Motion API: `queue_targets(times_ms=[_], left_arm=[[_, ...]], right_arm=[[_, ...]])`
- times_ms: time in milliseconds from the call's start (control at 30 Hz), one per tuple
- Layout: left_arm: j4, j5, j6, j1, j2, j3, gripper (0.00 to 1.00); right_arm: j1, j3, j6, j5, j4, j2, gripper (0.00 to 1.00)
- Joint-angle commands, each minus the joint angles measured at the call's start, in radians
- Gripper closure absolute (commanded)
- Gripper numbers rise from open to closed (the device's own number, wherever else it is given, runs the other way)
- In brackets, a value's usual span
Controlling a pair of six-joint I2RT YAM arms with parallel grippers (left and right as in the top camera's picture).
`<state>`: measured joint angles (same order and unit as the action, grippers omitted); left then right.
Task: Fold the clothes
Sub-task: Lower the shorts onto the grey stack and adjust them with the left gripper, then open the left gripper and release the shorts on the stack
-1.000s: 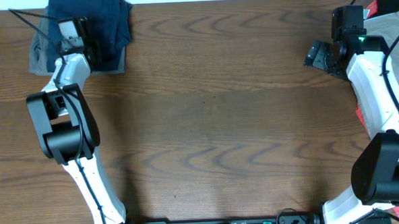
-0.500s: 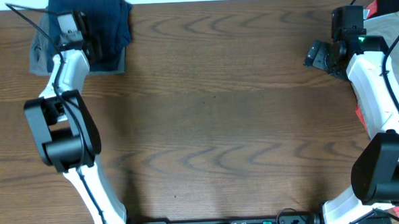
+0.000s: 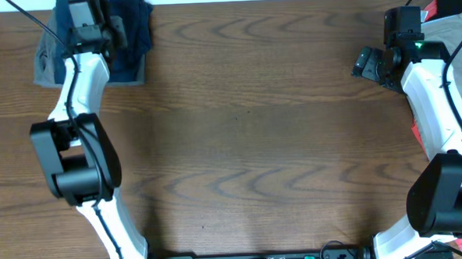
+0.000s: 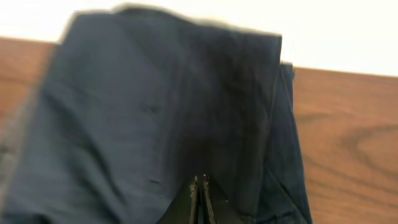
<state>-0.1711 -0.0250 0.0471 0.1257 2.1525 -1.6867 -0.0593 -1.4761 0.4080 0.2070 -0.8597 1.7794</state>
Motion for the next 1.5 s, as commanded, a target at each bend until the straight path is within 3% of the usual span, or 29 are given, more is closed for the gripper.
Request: queue_targets(times_ms=[0,367,700,833,1100,1467], left_arm=[[-0.023,-0.089,-0.053,0.001,0.073,-0.001,0.94],[-0.095,-0.102,-0.052,-0.001,0.105,-0.001,0.94],[-0.06,-0.092,-0.035,0.035,-0.119,-0.002,0.94],[-0.044,0.016,-0.014,0.079,-0.158,-0.002,0.94],[-0.092,0.028,-0.008,0.194,-0.073,-0.001,0.94],[-0.127,0.024,-0.007,0.246,0.098,-0.001,0.94]], right_arm=[[0.008,-0.002,-0.013,0.013,0.0,-0.022,0.01],[0.007,-0.002,-0.013,0.013,0.0,-0.022,0.01],[0.007,-0.002,-0.013,0.013,-0.001,-0.022,0.01],[0.007,-0.002,-0.013,0.013,-0.001,-0.022,0.01],[0.007,-0.002,-0.013,0.013,0.0,-0.022,0.01],[0.007,-0.002,-0.013,0.013,0.0,-0.022,0.01]])
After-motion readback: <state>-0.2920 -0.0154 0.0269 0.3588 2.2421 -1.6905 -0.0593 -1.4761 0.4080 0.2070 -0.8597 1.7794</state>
